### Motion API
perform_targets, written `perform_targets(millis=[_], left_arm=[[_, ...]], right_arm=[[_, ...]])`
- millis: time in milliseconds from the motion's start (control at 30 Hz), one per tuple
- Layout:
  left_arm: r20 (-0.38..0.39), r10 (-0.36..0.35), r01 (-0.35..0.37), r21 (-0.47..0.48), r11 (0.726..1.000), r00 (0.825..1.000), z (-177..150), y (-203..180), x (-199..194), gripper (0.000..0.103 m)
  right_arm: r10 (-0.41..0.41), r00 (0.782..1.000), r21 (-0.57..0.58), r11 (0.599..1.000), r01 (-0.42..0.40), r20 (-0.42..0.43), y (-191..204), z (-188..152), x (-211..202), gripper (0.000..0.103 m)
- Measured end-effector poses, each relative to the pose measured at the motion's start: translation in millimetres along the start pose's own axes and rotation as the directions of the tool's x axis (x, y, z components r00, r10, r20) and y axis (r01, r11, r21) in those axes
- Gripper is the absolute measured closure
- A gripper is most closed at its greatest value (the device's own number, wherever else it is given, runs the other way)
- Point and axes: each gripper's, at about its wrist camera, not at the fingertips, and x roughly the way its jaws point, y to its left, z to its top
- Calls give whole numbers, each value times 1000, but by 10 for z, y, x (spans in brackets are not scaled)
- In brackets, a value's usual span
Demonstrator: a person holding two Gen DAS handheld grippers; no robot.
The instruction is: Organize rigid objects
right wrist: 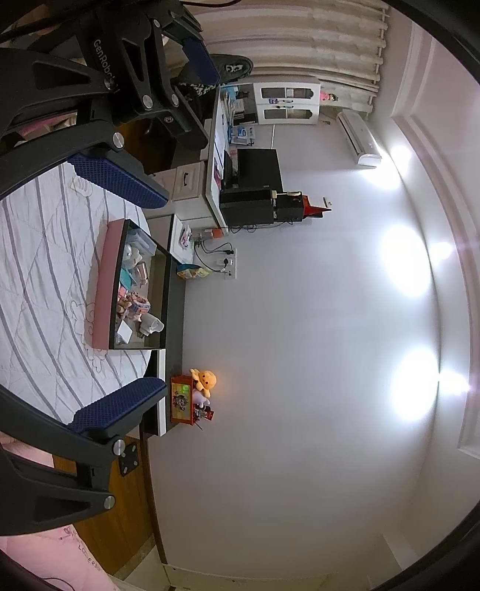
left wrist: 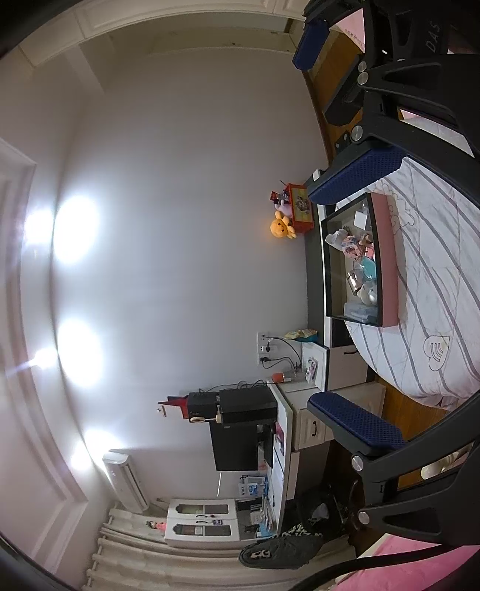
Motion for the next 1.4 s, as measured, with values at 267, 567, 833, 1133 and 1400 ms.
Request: perform_targets(millis=[267,567,833,1133,1400], left_arm=[[8,3,-3,-3,1000,1000,19,-22,16,0],[-6,8,-8,-4,1000,1000,56,-25,31,0],[-7,20,-20,-2,1000,1000,69,-54,62,0],[-16,36,-36,1,999,999,37,-64,105,0],[-19,41,-41,2,999,999,22,-53,118,0]], right_arm=[[-47,997,-14,999,48,67,51,-28,-116,9],[-157,981,-23,987,161,114,150,-65,-173,9],[-155,982,-19,987,158,106,143,-58,-168,9],[-147,985,-18,989,150,94,97,-35,-115,9],[-142,986,-20,989,145,84,91,-37,-84,9]])
